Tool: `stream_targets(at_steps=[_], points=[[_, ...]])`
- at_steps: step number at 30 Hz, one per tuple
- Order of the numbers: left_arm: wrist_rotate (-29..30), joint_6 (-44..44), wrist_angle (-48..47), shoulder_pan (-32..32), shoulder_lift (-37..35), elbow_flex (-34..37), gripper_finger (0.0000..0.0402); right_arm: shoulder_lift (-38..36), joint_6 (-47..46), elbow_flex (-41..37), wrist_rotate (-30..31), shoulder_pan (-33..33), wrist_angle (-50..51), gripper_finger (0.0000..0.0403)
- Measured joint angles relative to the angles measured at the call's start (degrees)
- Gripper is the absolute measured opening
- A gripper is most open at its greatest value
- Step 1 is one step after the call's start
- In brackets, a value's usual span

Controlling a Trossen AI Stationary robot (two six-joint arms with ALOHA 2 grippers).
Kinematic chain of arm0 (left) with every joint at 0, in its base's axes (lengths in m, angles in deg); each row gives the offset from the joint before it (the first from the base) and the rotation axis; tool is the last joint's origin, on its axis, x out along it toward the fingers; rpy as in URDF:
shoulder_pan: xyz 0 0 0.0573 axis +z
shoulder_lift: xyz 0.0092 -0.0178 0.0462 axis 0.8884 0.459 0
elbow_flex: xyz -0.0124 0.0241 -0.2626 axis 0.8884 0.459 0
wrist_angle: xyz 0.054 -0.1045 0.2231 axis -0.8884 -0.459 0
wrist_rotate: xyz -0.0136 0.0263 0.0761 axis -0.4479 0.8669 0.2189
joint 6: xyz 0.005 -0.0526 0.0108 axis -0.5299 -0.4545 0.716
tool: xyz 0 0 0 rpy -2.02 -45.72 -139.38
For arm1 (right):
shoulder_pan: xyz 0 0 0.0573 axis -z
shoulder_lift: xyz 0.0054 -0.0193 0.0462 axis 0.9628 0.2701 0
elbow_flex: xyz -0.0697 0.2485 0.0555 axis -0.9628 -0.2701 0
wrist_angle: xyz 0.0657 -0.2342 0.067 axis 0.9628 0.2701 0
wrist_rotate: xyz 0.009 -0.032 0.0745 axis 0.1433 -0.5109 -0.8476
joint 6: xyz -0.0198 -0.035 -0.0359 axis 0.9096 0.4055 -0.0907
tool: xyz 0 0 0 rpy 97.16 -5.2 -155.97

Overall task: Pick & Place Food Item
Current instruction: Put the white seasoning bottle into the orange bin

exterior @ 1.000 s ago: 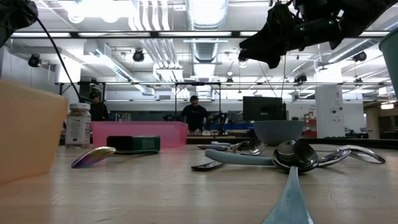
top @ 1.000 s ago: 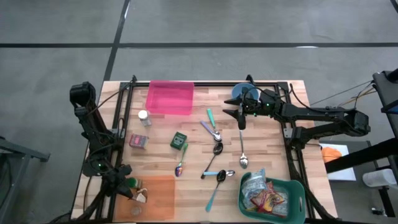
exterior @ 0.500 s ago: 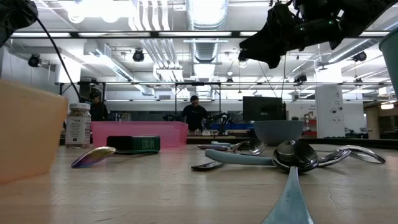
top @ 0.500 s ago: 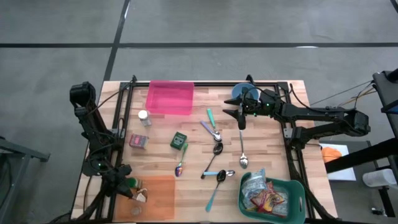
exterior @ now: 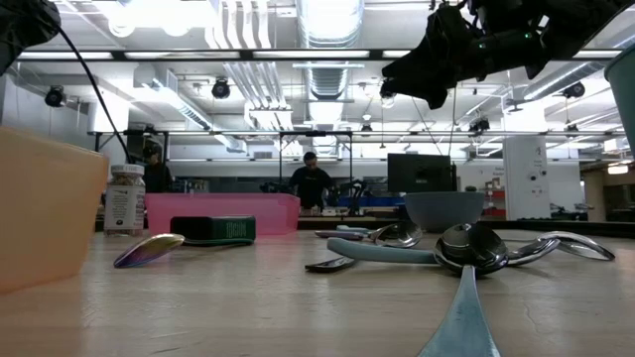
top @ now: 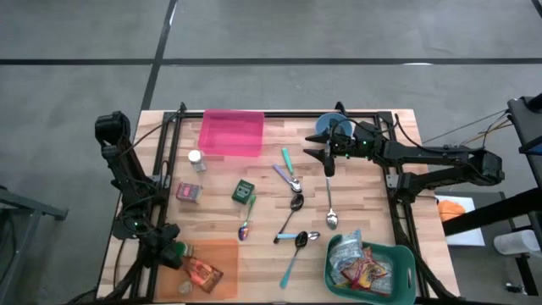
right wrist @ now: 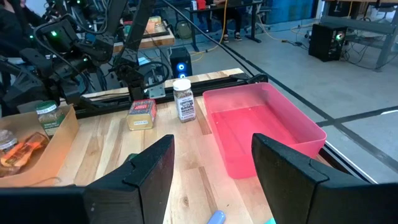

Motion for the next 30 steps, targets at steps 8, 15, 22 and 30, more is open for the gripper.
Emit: stream_targets(at_steps=[8,15,22,30], points=[[0.1,2.8,-1.1,0.0,0.0,-1.2,0.0112,0.0,0.0,0.0,0.0,0.0,0.0,0.0211],[1.9,6.9,-4.7,-0.1,-0.1,-6.4,0.0112,0.0,0.0,0.0,0.0,0.0,0.0,0.0211],[2.7,6.5,-17.8,0.0,-0.3,-13.1,0.0112,0.0,0.0,0.0,0.0,0.0,0.0,0.0211],[2.7,4.5,-50.1,1.2,-1.3,-27.9,0.0112,0.0,0.0,0.0,0.0,0.0,0.0,0.0211]])
